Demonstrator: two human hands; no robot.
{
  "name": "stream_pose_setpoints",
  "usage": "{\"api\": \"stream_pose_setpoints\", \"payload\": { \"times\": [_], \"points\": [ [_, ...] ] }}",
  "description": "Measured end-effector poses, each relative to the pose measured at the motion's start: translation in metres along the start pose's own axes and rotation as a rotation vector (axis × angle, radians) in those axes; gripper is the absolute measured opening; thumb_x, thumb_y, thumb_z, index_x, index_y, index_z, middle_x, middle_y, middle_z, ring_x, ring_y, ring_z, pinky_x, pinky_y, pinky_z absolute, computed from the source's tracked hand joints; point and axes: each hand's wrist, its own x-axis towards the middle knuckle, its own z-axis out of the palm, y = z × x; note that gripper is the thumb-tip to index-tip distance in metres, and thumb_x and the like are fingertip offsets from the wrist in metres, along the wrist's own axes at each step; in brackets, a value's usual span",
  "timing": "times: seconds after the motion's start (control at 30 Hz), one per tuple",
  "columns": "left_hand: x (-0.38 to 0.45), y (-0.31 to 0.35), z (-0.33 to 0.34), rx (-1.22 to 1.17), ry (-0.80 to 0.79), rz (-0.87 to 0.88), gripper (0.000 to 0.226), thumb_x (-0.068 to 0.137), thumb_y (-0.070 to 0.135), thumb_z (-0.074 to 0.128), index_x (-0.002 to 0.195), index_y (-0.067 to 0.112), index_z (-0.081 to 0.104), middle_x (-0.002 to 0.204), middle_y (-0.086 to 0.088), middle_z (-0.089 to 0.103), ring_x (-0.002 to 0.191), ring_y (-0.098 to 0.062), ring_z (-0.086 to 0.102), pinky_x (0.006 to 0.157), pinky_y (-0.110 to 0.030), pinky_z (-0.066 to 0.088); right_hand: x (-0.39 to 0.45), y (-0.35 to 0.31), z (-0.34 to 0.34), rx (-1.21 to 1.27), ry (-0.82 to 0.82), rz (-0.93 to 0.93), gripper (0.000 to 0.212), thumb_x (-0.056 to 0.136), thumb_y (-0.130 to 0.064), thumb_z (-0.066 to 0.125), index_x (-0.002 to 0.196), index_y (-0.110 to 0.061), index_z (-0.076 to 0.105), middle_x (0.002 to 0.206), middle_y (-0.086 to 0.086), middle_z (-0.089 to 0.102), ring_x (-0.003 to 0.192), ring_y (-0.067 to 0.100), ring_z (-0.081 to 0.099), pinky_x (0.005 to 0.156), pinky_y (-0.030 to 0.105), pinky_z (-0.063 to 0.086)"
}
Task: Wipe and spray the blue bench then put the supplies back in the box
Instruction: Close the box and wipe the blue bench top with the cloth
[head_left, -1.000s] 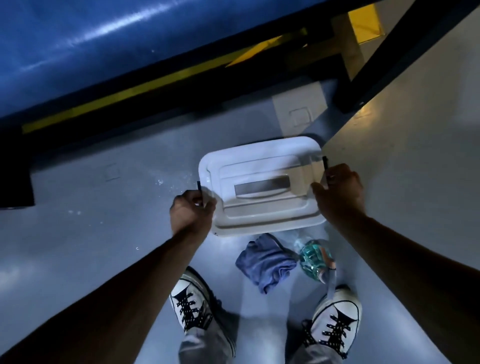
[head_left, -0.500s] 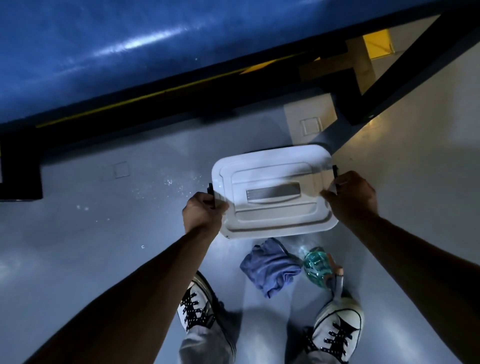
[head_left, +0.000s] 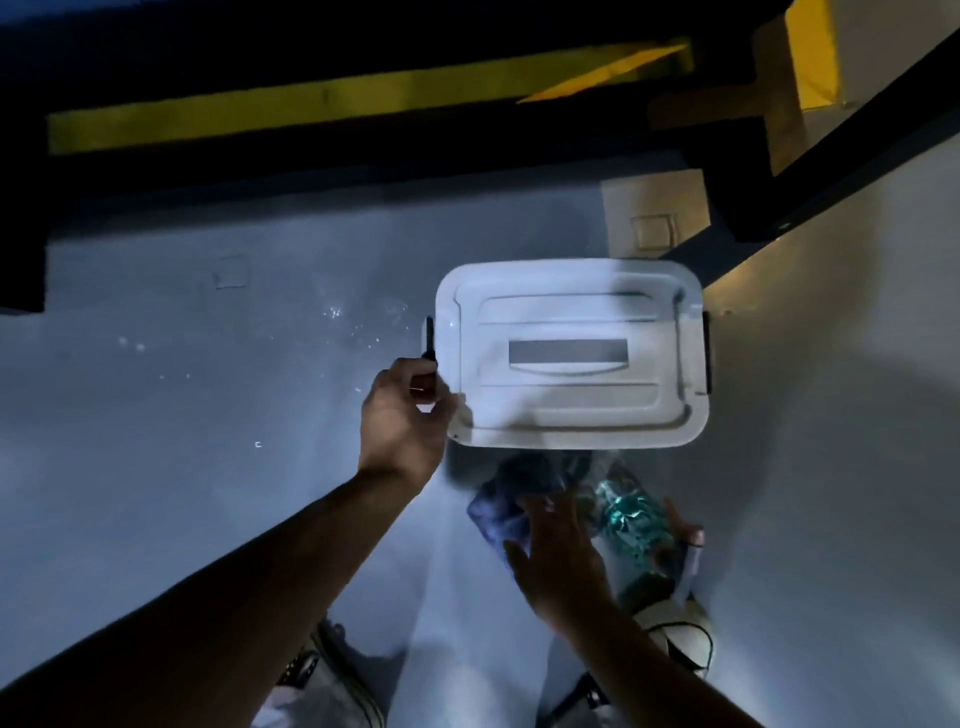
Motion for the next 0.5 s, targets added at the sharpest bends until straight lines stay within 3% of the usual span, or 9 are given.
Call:
{"api": "stream_pose_setpoints", "payload": {
  "times": [0.13,0.2,0.3,0.33,0.43,0.5],
  "points": [
    [0.005,-0.019,-0.004,-0.078,-0.042,0.072,0.036,0.079,0.015,0.085,0.109,0.013,0.067,0.099,-0.008,0.072,0.089,-0.020,0.071,0.079,-0.030,0.060,0.034,0.005,0.030,-0.168,0.157,0.044,0.073,0.066,-0.033,0.084,0.132,-0.028,0.053,0.132,0.015,0.048,0.119,0.041,0.050,0.083,0.049,0.055],
    [0.006,-0.021,-0.010,-0.075,-0.074,0.084,0.029,0.080,0.016,0.084,0.105,0.011,0.069,0.096,-0.004,0.074,0.085,-0.018,0.072,0.077,-0.027,0.060,0.039,0.006,0.031,-0.155,0.167,0.056,0.076,0.056,-0.025,0.087,0.126,-0.023,0.057,0.124,0.015,0.048,0.115,0.040,0.049,0.081,0.049,0.056],
    [-0.002,-0.022,-0.027,-0.121,-0.100,0.078,0.013,0.080,0.019,0.081,0.089,0.013,0.072,0.086,-0.006,0.075,0.080,-0.026,0.071,0.080,-0.036,0.060,0.029,0.007,0.024,-0.055,0.175,0.033,0.068,0.055,-0.011,0.079,0.119,-0.018,0.057,0.119,0.016,0.045,0.106,0.042,0.052,0.066,0.053,0.058],
    [-0.007,-0.019,-0.035,-0.156,-0.105,0.066,0.011,0.078,0.022,0.077,0.084,0.015,0.072,0.084,-0.008,0.075,0.079,-0.029,0.070,0.080,-0.038,0.059,0.023,0.003,0.017,-0.028,0.187,0.015,0.061,0.061,-0.011,0.075,0.118,-0.020,0.055,0.118,0.014,0.044,0.104,0.041,0.054,0.065,0.053,0.059],
    [-0.023,-0.001,-0.066,-0.179,-0.134,0.033,0.015,0.072,0.028,0.067,0.082,0.017,0.073,0.081,-0.014,0.074,0.077,-0.038,0.068,0.077,-0.044,0.057,0.002,-0.023,-0.018,-0.025,0.227,-0.018,0.043,0.081,-0.018,0.072,0.120,-0.023,0.055,0.120,0.014,0.051,0.109,0.036,0.054,0.089,0.048,0.052],
    [-0.029,0.016,-0.091,-0.174,-0.152,0.034,0.005,0.081,0.019,0.070,0.083,0.016,0.073,0.081,-0.017,0.073,0.079,-0.042,0.067,0.077,-0.049,0.059,-0.014,-0.049,-0.044,0.005,0.256,-0.040,0.042,0.082,-0.019,0.074,0.120,-0.022,0.057,0.119,0.014,0.053,0.108,0.034,0.054,0.090,0.046,0.051]
  ]
}}
